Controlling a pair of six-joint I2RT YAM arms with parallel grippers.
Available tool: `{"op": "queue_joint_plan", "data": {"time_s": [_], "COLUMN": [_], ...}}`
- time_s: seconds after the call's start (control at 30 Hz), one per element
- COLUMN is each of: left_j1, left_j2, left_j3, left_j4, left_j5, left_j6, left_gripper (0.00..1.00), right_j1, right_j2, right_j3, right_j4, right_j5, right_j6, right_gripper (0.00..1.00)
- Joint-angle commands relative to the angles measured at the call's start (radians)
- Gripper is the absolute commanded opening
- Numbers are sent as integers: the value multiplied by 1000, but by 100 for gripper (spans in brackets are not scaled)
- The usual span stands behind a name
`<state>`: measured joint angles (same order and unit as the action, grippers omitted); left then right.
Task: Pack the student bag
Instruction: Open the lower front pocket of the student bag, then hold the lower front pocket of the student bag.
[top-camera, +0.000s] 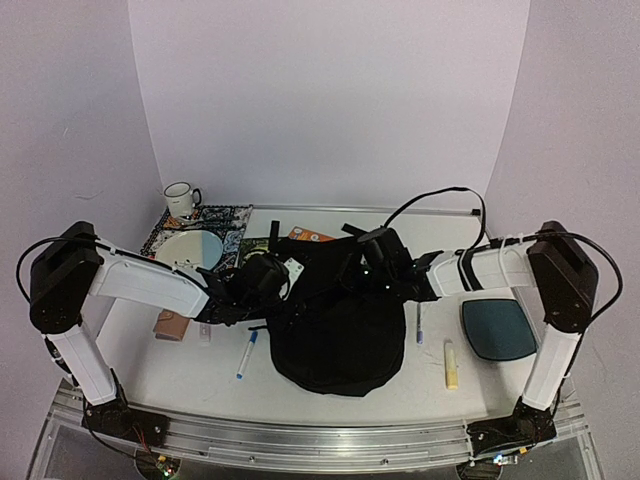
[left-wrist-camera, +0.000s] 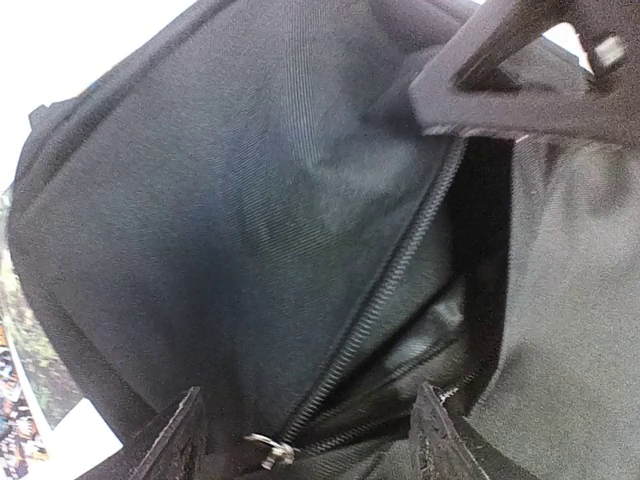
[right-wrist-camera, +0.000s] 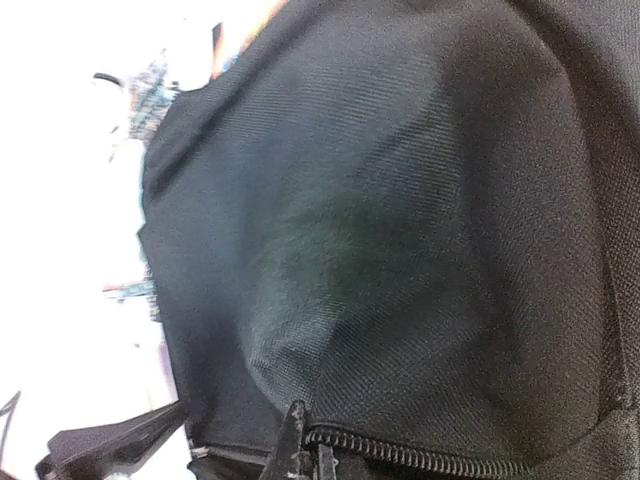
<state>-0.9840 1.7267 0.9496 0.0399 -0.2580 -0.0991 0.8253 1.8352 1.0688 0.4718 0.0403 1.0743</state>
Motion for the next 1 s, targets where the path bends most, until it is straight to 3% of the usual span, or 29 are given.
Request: {"op": "queue_joint_plan", "data": {"time_s": [0.0,0.97], "left_j1": [-5,-10], "left_j2": [-44,97], "left_j3": [67,204], "left_j4": [53,109], "left_j5": [-91,-87], "left_j6": [86,299], "left_gripper": [71,68], "right_j1": [0,1], "right_j2": [-104,-121], "right_j3": [-3,28], "right_j4": [84,84], "right_j5": [-20,-32], "right_j6": [-17,-22], "right_gripper": [0,0]}}
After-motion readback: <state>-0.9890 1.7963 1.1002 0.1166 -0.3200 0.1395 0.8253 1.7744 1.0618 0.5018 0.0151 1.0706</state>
